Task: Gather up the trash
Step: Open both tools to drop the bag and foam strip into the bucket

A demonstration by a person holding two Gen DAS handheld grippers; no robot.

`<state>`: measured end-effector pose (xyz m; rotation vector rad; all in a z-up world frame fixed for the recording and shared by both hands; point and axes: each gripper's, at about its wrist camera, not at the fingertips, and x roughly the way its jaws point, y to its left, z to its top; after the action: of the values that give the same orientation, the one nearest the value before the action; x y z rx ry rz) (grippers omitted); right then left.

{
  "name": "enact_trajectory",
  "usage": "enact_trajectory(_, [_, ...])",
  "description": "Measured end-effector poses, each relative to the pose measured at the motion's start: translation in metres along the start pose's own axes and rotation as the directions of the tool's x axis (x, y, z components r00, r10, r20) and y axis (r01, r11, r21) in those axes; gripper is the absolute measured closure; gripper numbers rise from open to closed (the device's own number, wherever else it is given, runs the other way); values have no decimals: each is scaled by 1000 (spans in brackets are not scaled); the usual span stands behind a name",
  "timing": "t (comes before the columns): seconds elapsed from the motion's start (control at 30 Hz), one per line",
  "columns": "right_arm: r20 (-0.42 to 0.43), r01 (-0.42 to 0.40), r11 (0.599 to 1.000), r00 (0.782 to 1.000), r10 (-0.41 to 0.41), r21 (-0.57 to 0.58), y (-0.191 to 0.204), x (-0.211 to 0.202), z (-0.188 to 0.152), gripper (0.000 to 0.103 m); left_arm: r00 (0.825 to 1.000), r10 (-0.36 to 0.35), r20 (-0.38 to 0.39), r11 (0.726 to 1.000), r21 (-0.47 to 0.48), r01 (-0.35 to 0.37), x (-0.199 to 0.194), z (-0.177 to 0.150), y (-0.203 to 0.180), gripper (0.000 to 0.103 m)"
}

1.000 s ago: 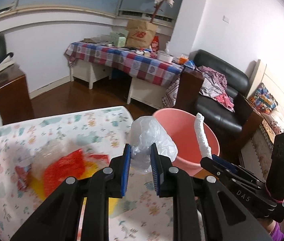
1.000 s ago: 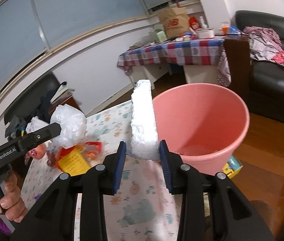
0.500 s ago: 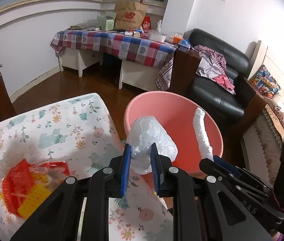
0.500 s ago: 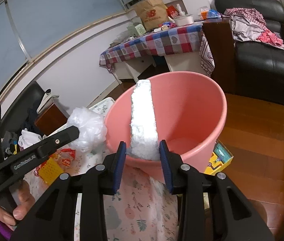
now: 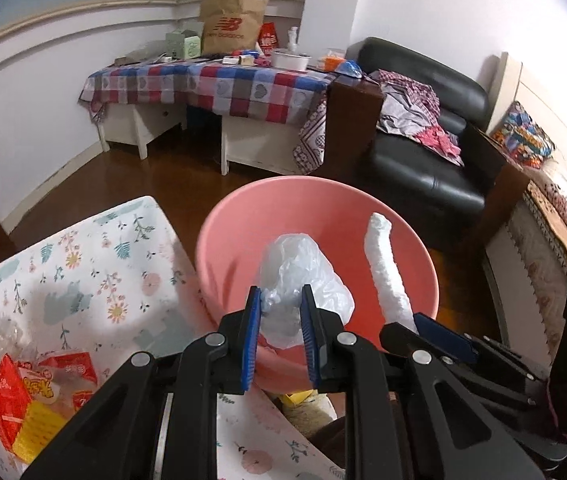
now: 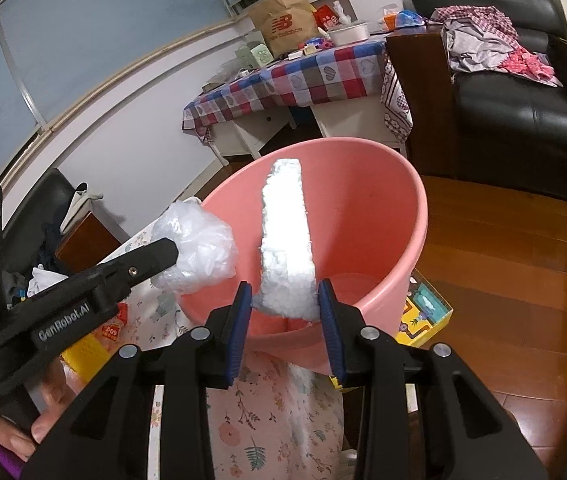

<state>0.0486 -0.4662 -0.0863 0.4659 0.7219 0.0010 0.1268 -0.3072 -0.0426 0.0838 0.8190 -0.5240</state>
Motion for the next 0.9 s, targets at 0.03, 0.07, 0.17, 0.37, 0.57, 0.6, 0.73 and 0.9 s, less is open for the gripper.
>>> enact_trajectory(0.03, [-1, -2, 1000, 1000, 2, 1, 0, 0, 1, 68, 1000, -1, -4, 1000, 1, 1, 2, 0, -1, 84])
enact_trajectory(0.07, [-1, -4, 1000, 1000, 4, 2, 0, 0, 1, 68, 1000, 0, -7, 1000, 1, 0, 3, -1, -1, 83])
enact_trajectory(0.17, [0, -5, 1000, 1000, 5, 2, 0, 1, 1, 68, 1000, 13, -16, 1000, -1, -13, 8, -1, -1, 79])
enact_trajectory(0.37, [-1, -3, 1000, 1000, 3, 3, -1, 1, 1, 68, 999, 16, -30, 1000, -24, -17, 13, 0, 7, 66])
enact_trajectory(0.57, [-1, 4, 1000, 1000, -4, 6, -3, 1, 2, 67, 1000, 1, -24, 999, -34, -1, 8, -3, 9, 56])
enact_trajectory(0.6, [-1, 6, 1000, 1000, -6, 5, -2, 1, 2, 67, 1000, -3, -21, 999, -37, 3, 6, -3, 10, 55])
enact_trajectory(0.73, [0, 13, 1000, 1000, -13, 3, -1, 2, 4, 67, 1000, -8, -5, 999, -33, 8, -2, -4, 10, 55])
enact_trajectory(0.9, [2, 21, 1000, 1000, -21, -6, 2, 3, 3, 67, 1000, -23, 15, 999, -22, 24, -15, -7, 7, 51])
